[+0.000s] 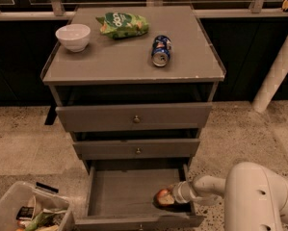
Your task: Place apple into bottom drawer
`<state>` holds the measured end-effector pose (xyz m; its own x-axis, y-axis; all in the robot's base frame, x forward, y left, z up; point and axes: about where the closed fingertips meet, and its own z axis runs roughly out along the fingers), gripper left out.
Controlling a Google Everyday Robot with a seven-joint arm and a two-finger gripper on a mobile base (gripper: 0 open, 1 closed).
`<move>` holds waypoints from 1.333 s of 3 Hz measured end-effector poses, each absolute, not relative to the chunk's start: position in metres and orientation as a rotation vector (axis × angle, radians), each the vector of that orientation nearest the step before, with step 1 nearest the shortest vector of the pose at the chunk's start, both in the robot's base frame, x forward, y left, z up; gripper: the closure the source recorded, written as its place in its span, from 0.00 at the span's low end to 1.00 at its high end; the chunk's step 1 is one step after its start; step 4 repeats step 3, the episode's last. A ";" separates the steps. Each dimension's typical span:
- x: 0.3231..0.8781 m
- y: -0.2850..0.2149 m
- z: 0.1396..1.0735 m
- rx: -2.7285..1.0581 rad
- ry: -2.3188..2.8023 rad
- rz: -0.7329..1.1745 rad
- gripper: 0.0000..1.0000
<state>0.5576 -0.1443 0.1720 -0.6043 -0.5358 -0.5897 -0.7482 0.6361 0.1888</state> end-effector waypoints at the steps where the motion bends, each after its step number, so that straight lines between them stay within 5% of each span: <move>1: 0.558 -0.144 0.172 -1.006 2.370 0.583 0.16; 2: 0.557 -0.144 0.172 -1.006 2.370 0.584 0.00; 4: 0.557 -0.144 0.172 -1.006 2.370 0.584 0.00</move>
Offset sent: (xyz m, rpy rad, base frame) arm 0.0000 0.0000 0.0000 0.0000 0.0000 0.0000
